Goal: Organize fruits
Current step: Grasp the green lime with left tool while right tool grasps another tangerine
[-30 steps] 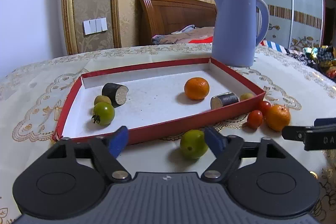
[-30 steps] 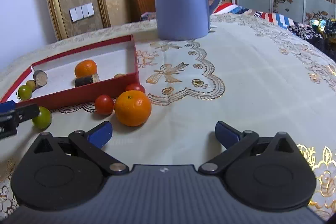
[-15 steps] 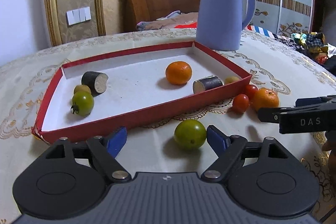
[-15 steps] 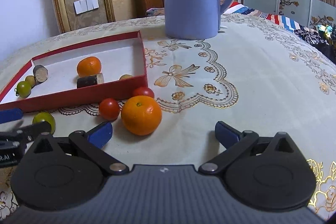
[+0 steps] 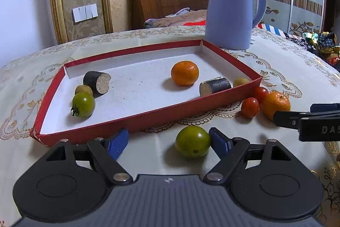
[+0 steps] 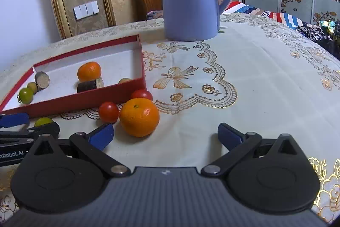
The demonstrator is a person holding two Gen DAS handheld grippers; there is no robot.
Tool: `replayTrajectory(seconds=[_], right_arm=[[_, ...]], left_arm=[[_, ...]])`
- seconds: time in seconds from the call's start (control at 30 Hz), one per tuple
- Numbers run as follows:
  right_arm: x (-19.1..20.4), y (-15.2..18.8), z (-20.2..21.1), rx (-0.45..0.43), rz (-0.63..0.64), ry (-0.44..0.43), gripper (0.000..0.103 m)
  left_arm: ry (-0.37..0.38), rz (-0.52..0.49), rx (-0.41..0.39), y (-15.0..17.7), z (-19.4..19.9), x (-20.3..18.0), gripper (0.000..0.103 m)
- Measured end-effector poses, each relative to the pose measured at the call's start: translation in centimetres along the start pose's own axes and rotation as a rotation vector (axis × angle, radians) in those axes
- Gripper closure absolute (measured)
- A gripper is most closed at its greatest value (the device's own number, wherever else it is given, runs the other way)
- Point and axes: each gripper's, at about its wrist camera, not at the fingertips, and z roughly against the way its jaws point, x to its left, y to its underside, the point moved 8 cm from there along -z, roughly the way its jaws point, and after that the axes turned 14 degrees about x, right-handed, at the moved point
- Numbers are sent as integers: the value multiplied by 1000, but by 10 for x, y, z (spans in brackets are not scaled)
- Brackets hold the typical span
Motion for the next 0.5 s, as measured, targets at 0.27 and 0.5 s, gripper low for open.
replayTrajectory(seconds=[0.27, 0.5], right_arm=[[5, -7, -4, 9, 54, 4, 0], [14, -10, -12, 26, 104, 16, 16]], left_arm=[[20, -12, -4, 1, 1, -1, 21], [21, -21, -6, 2, 2, -3, 29]])
